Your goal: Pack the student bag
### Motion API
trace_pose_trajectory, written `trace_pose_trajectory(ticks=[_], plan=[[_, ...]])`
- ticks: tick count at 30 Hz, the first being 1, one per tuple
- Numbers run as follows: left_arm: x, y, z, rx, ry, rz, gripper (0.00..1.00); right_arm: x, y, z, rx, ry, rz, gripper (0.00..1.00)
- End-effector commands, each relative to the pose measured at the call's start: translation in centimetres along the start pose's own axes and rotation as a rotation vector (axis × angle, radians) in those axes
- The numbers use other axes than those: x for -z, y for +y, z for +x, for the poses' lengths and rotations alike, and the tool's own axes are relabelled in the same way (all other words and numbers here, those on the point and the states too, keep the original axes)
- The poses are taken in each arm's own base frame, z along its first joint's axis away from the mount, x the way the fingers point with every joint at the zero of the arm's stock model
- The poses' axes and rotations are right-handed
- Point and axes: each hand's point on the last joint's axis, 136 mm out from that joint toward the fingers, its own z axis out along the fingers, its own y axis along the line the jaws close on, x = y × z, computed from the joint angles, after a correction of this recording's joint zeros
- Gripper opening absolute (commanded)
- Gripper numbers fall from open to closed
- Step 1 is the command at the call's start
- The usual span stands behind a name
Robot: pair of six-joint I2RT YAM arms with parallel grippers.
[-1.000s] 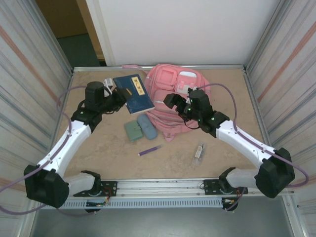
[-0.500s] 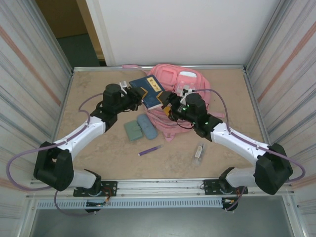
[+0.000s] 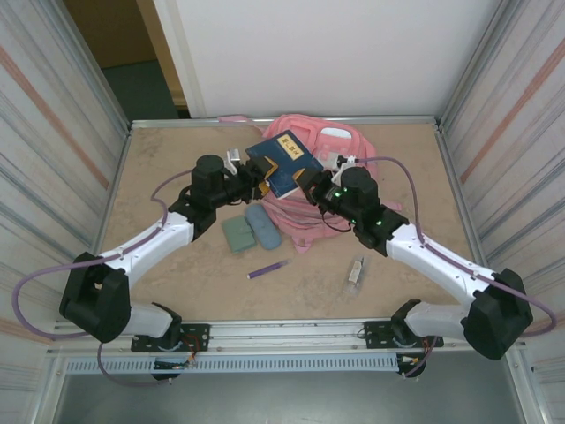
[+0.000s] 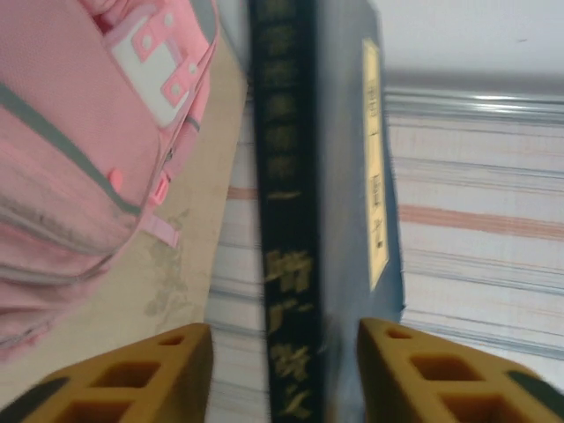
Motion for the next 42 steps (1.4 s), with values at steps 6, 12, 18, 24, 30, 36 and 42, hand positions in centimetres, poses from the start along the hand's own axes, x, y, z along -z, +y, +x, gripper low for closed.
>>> trace_pose_trajectory(ticks=[6,12,18,24,30,36,42], plan=[[1.0,5.2,1.7,-0.29,0.101,-0.243,0.56,4.1,1.3,-4.6,0.199,-0.128,0.067,0.0],[0.4,8.5,1.3,-0.426,0.162,-0.39,0.58,6.8,0.0,-8.2,0.281,-0.22,0.187,0.0],[-2.4,10.4,-0.5,-0.46,0.172,-0.47,0.58,7.5,-1.9,-9.6,0.233,-0.236,0.229,0.0],[-4.9,11.9,-3.3,-0.502,0.118,-0.549,0.58,7.5,-2.7,-9.4,0.236,-0.223,0.25,0.0],[-4.6,15.8,-3.2,-0.348,0.11,-0.656,0.59,8.3,-3.2,-9.6,0.267,-0.242,0.278,0.0],[-2.9,17.1,-3.1,-0.284,0.03,-0.71,0.65,8.4,-3.5,-10.0,0.293,-0.262,0.289,0.0],[-4.4,17.1,-3.4,-0.303,0.05,-0.692,0.65,7.8,-3.5,-9.7,0.292,-0.237,0.277,0.0]])
